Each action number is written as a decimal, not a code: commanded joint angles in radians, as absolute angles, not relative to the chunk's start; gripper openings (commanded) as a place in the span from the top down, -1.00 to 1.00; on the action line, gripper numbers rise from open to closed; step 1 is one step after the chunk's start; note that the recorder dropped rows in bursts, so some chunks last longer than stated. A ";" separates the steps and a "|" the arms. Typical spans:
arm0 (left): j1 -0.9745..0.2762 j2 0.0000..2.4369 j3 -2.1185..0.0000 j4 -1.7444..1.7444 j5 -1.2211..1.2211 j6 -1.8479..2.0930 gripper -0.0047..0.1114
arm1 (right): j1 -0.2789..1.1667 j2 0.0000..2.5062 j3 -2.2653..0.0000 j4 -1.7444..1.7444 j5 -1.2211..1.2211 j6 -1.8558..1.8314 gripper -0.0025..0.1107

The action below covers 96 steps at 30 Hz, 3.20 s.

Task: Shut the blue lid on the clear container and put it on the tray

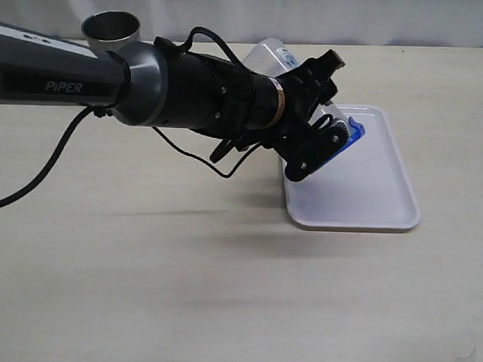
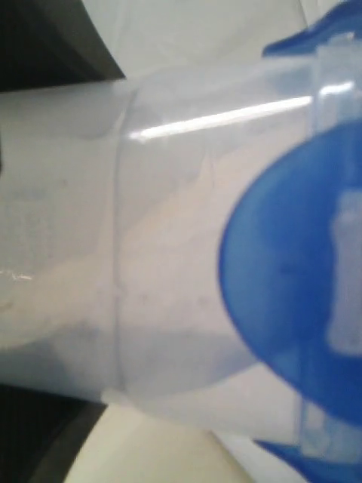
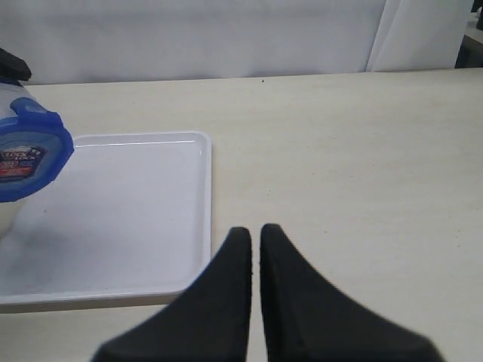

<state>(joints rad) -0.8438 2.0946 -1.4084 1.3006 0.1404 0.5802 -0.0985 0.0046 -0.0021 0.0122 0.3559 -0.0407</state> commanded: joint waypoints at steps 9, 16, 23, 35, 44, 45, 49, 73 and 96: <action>-0.854 2.085 -1.421 1.291 -0.167 0.185 0.92 | -0.103 0.000 0.000 0.013 0.345 -0.038 0.88; -0.775 2.116 -1.421 0.724 -0.512 0.056 0.92 | -0.103 0.000 0.000 0.013 0.345 -0.038 0.88; -0.719 2.213 -1.421 0.602 -0.947 -0.293 0.92 | -0.103 0.000 0.000 0.013 0.345 -0.038 0.88; -0.717 2.382 -1.426 0.486 -1.135 -0.379 0.92 | -0.103 0.000 0.000 0.013 0.345 -0.038 0.88; -0.749 2.505 -1.577 0.511 -1.130 -0.479 0.92 | -0.103 0.000 0.000 0.013 0.345 -0.038 0.88; -0.756 2.514 -1.591 0.513 -1.120 -0.479 0.92 | -0.103 0.000 0.000 0.013 0.345 -0.038 0.88; -0.780 2.550 -1.643 0.544 -1.056 -0.479 0.92 | -0.103 0.000 0.000 0.013 0.345 -0.038 0.88; -0.767 2.555 -1.655 0.410 -0.988 -0.363 0.92 | -0.103 0.000 0.000 0.013 0.345 -0.038 0.88; -0.767 2.555 -1.655 0.406 -0.977 -0.366 0.46 | -0.103 0.000 0.000 0.013 0.345 -0.038 0.88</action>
<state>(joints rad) -0.7669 2.5657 -1.6461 0.4257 -0.9372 -0.3652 -0.0985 0.0046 -0.0021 0.0122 0.3559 -0.0391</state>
